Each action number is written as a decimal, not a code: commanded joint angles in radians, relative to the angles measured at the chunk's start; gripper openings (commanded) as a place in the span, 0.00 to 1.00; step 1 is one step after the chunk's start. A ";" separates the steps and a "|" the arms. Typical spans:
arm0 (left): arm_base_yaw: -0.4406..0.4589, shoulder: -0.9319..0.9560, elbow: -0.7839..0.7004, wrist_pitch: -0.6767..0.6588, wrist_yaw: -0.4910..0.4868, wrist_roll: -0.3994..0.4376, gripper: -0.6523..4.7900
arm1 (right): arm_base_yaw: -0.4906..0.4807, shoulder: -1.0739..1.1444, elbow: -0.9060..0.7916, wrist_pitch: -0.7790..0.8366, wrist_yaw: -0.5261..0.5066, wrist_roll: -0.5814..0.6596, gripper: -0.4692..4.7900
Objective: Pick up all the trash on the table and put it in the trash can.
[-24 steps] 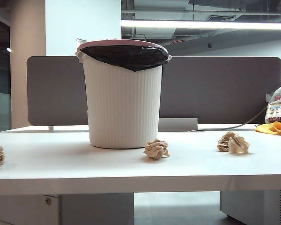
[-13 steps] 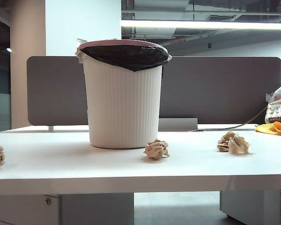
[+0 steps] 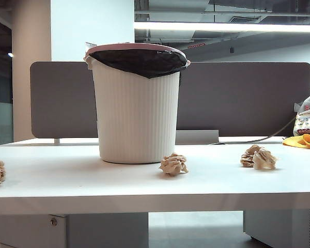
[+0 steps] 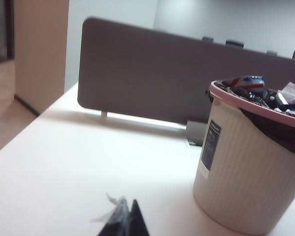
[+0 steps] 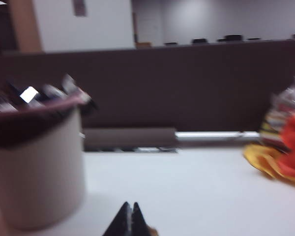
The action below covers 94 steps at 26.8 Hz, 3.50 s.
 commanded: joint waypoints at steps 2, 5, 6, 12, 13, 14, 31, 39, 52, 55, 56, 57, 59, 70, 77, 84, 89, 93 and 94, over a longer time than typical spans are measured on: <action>-0.002 0.116 0.121 0.019 -0.001 0.002 0.11 | 0.006 0.210 0.203 0.016 -0.145 0.032 0.09; -0.002 0.236 0.220 0.005 0.025 0.000 0.11 | 0.021 0.391 0.367 0.013 -0.230 0.070 0.09; -0.002 0.284 0.259 -0.006 0.038 0.000 0.11 | 0.032 0.452 0.433 -0.001 -0.262 0.069 0.09; -0.006 0.445 0.413 -0.175 0.074 0.016 0.11 | 0.183 0.701 0.681 -0.048 -0.303 0.037 0.09; -0.006 0.456 0.419 -0.201 0.076 0.034 0.11 | 0.218 0.731 0.704 -0.048 -0.303 0.024 0.09; -0.006 0.465 0.421 -0.230 0.090 0.059 0.11 | 0.262 0.769 0.730 -0.050 -0.302 0.006 0.09; -0.073 0.646 0.418 -0.500 0.046 0.341 0.11 | 0.798 1.163 0.815 -0.060 -0.257 -0.043 0.09; -0.164 0.869 0.387 -0.419 -0.046 0.349 0.11 | 0.887 1.210 0.815 -0.045 -0.257 -0.043 0.09; -0.164 1.194 0.387 -0.191 0.052 0.327 0.60 | 0.883 1.210 0.814 -0.046 -0.268 -0.043 0.09; -0.164 1.266 0.387 -0.179 0.051 0.286 1.00 | 0.883 1.210 0.814 -0.046 -0.269 -0.043 0.09; -0.164 1.285 0.387 -0.180 0.051 0.284 1.00 | 0.883 1.210 0.814 -0.047 -0.268 -0.043 0.09; -0.164 1.304 0.387 -0.182 0.051 0.283 1.00 | 0.883 1.210 0.814 -0.047 -0.268 -0.043 0.09; -0.164 1.336 0.387 -0.193 0.051 0.265 1.00 | 0.883 1.210 0.814 -0.046 -0.268 -0.043 0.09; -0.164 1.387 0.387 -0.170 0.027 0.244 0.68 | 0.878 1.210 0.814 -0.046 -0.261 -0.043 0.09; -0.164 1.387 0.387 -0.171 0.029 0.244 0.11 | 0.878 1.209 0.814 -0.046 -0.261 -0.043 0.09; -0.164 1.365 0.411 -0.171 0.100 0.197 0.11 | 0.840 1.176 0.823 -0.051 -0.254 -0.043 0.09; -0.187 1.301 0.522 -0.173 0.190 0.071 0.11 | 0.753 1.117 0.885 -0.093 -0.250 -0.042 0.09; -0.250 1.257 0.684 -0.147 0.189 0.064 0.11 | 0.652 1.094 1.004 -0.202 -0.233 -0.044 0.09; -0.267 1.255 0.728 -0.137 0.184 0.065 0.11 | 0.628 1.094 1.035 -0.226 -0.235 -0.044 0.09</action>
